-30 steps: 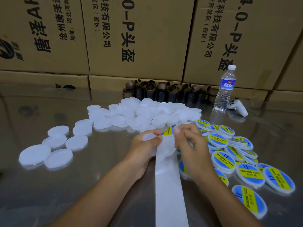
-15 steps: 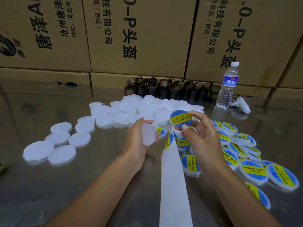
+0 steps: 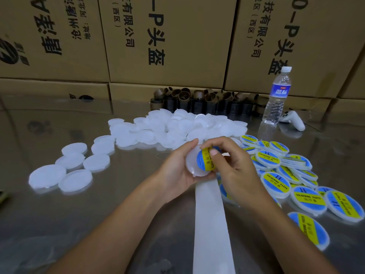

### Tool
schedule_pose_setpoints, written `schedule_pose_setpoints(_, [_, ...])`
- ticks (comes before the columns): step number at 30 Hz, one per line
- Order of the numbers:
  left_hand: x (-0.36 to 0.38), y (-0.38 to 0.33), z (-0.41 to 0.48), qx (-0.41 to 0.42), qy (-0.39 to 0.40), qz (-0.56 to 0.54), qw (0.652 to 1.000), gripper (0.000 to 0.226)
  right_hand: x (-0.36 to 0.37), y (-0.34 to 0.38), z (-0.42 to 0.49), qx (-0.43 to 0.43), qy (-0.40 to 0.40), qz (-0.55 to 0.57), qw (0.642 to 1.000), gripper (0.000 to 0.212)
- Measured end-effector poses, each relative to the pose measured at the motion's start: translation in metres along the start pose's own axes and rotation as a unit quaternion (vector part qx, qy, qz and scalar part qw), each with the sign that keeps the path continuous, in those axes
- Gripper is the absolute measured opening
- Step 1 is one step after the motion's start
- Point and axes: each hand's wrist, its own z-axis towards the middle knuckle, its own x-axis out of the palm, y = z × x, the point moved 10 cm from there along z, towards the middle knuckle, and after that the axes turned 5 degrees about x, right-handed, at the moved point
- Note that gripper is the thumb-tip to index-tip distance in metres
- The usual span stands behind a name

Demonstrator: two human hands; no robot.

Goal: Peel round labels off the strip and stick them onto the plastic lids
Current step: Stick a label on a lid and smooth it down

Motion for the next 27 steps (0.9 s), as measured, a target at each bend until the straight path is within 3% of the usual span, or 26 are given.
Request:
schedule_pose_setpoints(7, [0.004,0.008,0.0,-0.03,0.03,0.062,0.997,0.061,0.015,-0.003,-0.004,-0.053,0.04,-0.159,0.985,0.018])
schedule_pose_setpoints(18, [0.001,0.013,0.004,-0.036,0.03,0.07,0.996,0.077,0.019,-0.003,-0.006,-0.072,0.05,-0.185,0.979,0.027])
schedule_pose_setpoints(27, [0.002,0.011,0.005,-0.03,0.034,0.05,0.998,0.092,0.017,-0.003,-0.006,-0.074,0.041,-0.201,0.976,0.022])
